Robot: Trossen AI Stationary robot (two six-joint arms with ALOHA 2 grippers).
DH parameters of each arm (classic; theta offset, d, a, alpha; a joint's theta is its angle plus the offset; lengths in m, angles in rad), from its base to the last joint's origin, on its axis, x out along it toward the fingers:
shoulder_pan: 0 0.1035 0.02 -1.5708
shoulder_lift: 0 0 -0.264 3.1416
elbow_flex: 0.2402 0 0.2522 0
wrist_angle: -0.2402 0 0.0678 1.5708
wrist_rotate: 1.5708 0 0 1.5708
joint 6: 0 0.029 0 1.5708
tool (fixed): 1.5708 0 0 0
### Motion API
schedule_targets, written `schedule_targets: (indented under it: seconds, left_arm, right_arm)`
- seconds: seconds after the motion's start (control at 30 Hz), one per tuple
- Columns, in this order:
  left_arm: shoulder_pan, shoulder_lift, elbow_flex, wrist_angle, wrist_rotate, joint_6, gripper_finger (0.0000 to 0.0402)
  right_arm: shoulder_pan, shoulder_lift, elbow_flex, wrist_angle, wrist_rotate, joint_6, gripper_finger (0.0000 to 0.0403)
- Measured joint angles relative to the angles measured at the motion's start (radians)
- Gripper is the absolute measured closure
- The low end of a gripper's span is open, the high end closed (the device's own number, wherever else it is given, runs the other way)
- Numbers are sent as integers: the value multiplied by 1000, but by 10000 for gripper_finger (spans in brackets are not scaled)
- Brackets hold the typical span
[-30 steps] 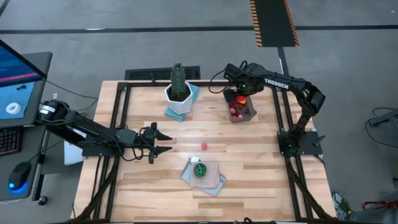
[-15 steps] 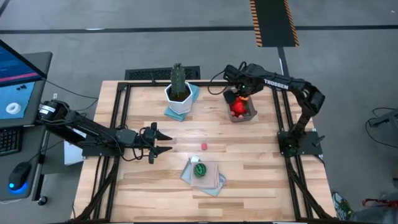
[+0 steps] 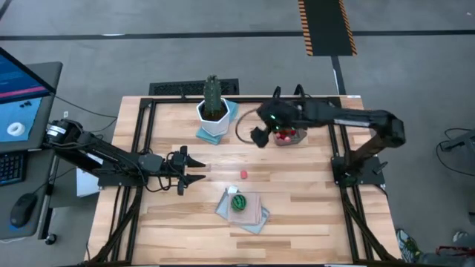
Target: Pick and placing Produce into tupperware
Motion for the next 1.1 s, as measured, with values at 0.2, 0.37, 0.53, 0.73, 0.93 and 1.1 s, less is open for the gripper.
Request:
schedule_targets:
  seconds: [0.2,0.37,0.53,0.73,0.93,1.1]
  left_arm:
    - [0,0,0,0,-1,0,189]
    - [0,0,0,9,-4,0,189]
    - [0,0,0,26,-4,0,189]
    - [0,0,0,29,-3,0,189]
    - [0,0,0,34,-4,1,189]
    - [0,0,0,29,-5,1,189]
  right_arm:
    - [196,-95,0,244,32,-150,37]
    - [317,-94,0,273,43,-197,38]
    - [403,-69,-63,386,114,-226,37]
    - [407,-116,-284,575,117,-165,38]
    - [449,-118,-415,664,95,-36,37]
    - [486,-66,-440,723,129,76,38]
